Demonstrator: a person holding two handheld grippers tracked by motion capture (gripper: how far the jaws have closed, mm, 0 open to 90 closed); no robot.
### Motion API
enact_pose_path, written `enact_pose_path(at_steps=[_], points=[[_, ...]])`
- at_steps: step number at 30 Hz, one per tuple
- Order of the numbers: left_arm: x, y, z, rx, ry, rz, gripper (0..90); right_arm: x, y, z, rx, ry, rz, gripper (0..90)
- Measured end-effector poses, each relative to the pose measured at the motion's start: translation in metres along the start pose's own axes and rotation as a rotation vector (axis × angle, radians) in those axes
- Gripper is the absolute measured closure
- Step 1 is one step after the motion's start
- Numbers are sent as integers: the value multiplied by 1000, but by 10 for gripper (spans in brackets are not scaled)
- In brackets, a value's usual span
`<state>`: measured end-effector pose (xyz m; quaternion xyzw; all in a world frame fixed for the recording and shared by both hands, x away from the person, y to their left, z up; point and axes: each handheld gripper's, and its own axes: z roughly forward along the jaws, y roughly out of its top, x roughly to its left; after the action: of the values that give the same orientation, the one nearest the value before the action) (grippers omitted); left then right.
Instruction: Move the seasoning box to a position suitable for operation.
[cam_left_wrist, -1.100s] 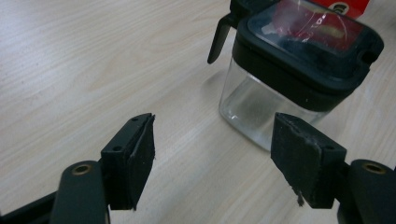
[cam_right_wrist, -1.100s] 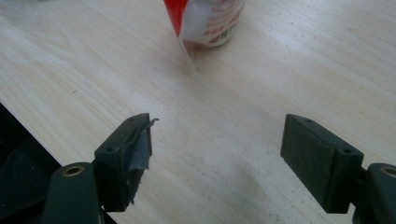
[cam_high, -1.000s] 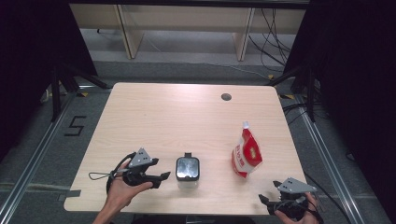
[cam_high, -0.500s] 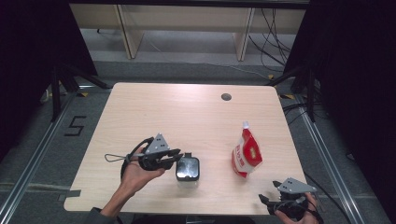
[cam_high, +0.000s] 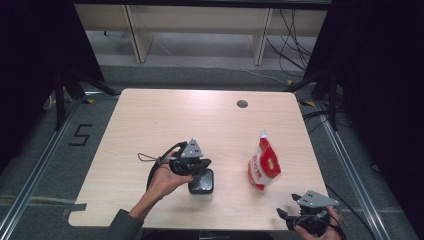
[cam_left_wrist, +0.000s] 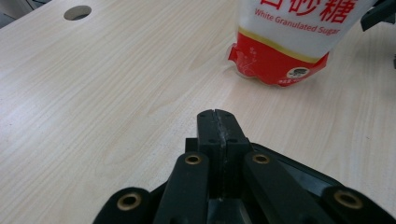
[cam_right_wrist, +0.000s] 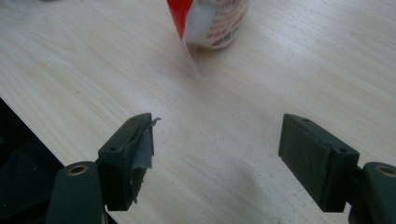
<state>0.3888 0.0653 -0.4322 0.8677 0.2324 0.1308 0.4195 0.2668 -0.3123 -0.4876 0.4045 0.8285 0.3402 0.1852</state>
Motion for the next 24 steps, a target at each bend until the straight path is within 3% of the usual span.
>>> enact_pose_path(at_steps=[5, 9, 10, 11, 24], points=[[5, 0, 5, 22, 14, -22, 891, 1, 0, 0, 5, -2, 1, 274], [6, 1, 1, 46, 24, 2, 889, 0, 0, 1, 2, 8, 0, 273], [7, 0, 0, 50, 23, -16, 887, 1, 0, 0, 6, 9, 14, 271], [8, 0, -1, 51, 16, -23, 887, 0, 0, 1, 1, 7, -2, 271], [18, -16, -25, 92, 43, -55, 866, 1, 0, 1, 0, 13, 1, 268]])
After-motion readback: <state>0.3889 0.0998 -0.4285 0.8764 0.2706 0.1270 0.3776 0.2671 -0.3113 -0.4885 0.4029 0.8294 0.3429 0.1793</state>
